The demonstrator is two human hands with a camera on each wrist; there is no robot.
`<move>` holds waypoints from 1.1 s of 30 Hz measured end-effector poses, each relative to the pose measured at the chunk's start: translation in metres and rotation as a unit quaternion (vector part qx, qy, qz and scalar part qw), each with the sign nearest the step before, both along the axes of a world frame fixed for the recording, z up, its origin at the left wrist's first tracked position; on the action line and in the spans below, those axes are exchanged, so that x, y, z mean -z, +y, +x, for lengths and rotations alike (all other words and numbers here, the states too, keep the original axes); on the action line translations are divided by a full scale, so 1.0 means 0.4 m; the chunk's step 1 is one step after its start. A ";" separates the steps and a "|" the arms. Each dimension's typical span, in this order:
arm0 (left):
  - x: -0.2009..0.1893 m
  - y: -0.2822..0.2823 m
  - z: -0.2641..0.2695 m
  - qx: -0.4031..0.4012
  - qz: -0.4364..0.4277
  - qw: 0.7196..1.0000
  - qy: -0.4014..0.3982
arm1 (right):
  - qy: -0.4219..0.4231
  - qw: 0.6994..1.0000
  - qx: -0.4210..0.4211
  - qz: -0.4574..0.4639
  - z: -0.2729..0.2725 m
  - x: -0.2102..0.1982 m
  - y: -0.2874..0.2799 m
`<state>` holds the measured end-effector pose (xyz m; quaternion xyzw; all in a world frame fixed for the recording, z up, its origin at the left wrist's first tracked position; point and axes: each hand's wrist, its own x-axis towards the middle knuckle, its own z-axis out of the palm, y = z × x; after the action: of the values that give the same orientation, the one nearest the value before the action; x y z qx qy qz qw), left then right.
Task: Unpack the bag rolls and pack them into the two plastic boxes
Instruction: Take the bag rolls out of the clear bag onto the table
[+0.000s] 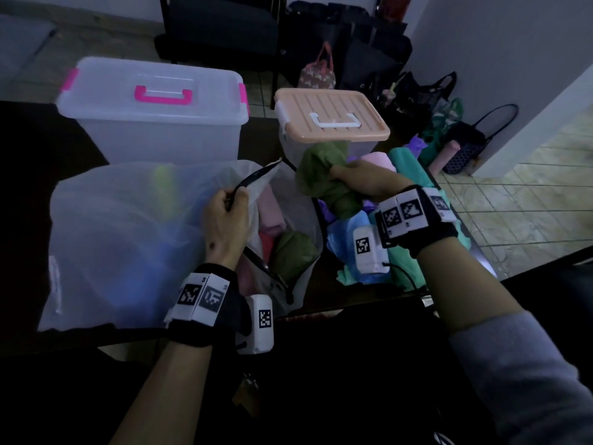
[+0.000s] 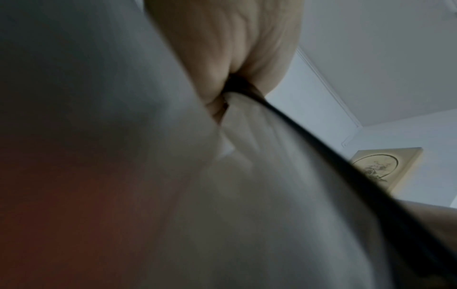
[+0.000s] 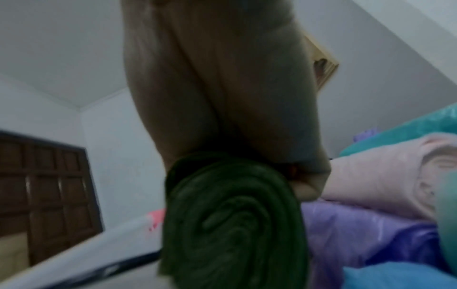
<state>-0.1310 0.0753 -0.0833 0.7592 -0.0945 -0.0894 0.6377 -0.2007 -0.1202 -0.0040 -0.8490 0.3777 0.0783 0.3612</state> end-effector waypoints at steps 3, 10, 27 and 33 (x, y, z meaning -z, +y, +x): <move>0.001 0.002 -0.003 -0.004 -0.001 1.000 -0.003 | 0.045 0.990 0.005 -0.134 0.018 0.035 -0.011; -0.006 0.003 -0.005 -0.005 0.010 1.000 -0.023 | 0.048 0.969 0.128 -0.205 0.113 0.173 0.015; -0.006 0.008 -0.011 0.006 -0.015 1.000 0.016 | -0.018 0.957 0.134 -0.255 0.070 0.135 0.023; -0.008 0.014 -0.024 0.002 -0.033 0.999 0.023 | -0.086 0.984 0.028 -0.156 -0.022 0.069 0.156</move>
<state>-0.1407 0.0807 -0.0801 0.7352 -0.0839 -0.1051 0.6644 -0.2096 -0.0576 -0.0315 -0.8876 0.3762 -0.0652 0.2575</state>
